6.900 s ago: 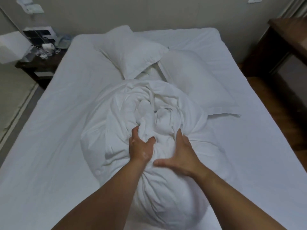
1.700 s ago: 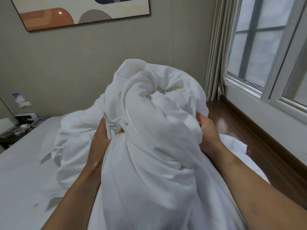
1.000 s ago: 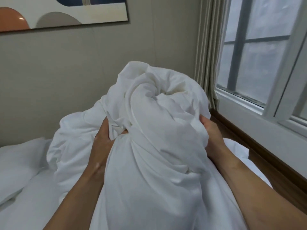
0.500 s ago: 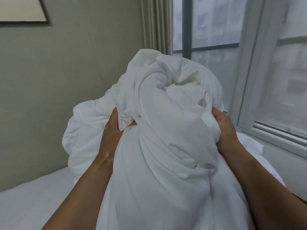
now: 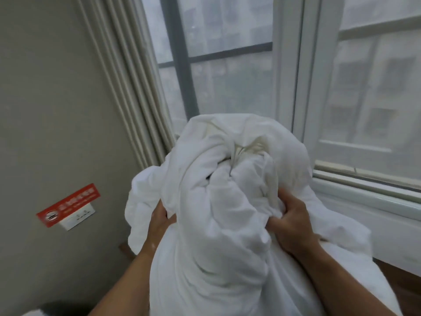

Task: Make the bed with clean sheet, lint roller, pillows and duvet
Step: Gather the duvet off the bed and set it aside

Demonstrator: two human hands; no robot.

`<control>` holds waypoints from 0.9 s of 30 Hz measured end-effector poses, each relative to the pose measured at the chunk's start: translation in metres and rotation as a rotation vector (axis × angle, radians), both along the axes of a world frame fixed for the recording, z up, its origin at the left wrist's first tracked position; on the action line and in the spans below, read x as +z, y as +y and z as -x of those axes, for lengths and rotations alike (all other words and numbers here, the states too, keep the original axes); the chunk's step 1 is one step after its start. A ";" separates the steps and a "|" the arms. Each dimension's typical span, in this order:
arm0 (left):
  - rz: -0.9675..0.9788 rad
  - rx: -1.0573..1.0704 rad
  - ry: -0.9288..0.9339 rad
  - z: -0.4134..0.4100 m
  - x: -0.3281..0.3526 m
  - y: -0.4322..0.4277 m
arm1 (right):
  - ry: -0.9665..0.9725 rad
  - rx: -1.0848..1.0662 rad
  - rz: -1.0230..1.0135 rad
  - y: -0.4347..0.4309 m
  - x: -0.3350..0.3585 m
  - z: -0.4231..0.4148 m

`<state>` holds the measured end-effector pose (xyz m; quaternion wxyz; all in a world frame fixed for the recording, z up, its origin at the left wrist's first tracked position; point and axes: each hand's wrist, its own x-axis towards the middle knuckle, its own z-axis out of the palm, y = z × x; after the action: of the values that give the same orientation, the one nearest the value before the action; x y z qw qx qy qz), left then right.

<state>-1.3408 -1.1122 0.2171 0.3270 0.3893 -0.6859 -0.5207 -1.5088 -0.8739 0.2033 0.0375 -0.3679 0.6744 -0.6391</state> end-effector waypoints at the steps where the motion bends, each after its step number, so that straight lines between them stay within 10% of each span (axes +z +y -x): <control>1: -0.001 -0.035 0.049 0.008 -0.007 -0.003 | -0.011 -0.024 -0.018 -0.007 -0.014 0.002; 16: 0.056 -0.484 -0.510 0.030 -0.162 -0.133 | -0.285 -0.311 -0.543 -0.064 -0.125 0.000; 24: 0.556 -0.941 -1.135 0.074 -0.065 -0.220 | 0.011 -0.203 -1.090 -0.036 -0.080 0.010; 27: 0.966 -0.590 -0.634 0.138 0.011 -0.211 | 0.171 -0.215 -1.231 -0.035 -0.052 0.027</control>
<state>-1.4786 -1.3232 0.2280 0.0902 0.1286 -0.9842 -0.0814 -1.5357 -0.9090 0.1517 0.1241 -0.2589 0.9524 -0.1024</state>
